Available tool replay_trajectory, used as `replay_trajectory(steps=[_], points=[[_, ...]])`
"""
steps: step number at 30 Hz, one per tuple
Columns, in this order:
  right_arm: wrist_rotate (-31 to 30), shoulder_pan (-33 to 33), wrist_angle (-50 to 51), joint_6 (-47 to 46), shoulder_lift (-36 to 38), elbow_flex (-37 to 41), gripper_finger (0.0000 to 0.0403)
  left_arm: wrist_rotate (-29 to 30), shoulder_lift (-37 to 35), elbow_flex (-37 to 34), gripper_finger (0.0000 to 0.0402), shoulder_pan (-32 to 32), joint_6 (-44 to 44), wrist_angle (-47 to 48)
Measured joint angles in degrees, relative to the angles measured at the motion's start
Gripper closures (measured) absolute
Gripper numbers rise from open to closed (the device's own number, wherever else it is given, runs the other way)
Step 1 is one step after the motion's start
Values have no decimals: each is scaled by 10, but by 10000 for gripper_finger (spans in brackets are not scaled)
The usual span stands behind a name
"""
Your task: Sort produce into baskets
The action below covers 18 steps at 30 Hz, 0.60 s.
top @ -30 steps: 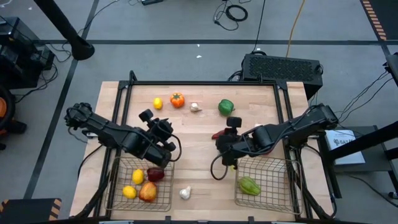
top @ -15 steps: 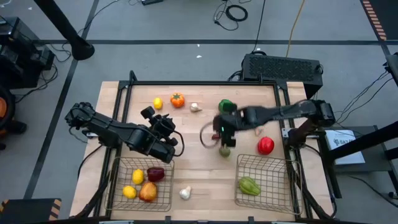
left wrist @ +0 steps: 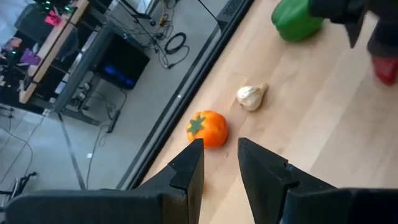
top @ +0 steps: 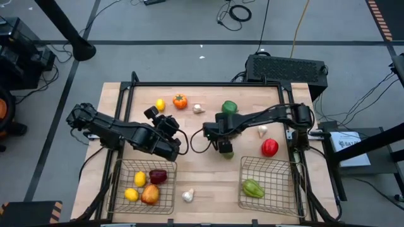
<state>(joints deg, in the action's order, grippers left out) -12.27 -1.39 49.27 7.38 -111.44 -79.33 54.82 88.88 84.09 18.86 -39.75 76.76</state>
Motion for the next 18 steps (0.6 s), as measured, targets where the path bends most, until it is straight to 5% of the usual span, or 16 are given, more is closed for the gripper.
replay_trajectory(steps=[9, 18], points=[[5, -4, -9, -3, -48, -1, 94, -2, 0, 0, 294, 12, 0, 2], [13, -5, -7, -9, -53, -2, 170, -2, 0, 0, 294, 12, 0, 2]])
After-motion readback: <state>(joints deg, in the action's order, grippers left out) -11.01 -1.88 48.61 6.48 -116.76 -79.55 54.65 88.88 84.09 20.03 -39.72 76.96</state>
